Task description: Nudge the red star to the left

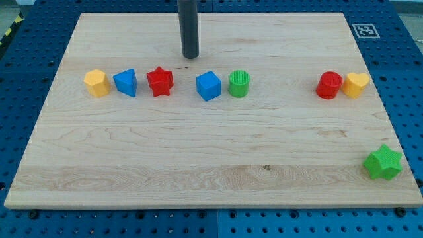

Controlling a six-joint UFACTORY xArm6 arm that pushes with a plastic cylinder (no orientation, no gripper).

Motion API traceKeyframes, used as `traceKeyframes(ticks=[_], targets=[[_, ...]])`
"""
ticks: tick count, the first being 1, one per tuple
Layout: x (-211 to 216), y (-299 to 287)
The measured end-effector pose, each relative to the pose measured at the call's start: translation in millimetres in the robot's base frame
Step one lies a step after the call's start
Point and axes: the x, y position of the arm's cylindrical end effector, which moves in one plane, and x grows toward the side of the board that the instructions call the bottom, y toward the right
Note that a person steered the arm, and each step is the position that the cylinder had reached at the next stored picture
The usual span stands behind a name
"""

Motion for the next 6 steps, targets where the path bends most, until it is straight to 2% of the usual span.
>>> traceKeyframes(ticks=[4, 6], targets=[[77, -18], [99, -23]])
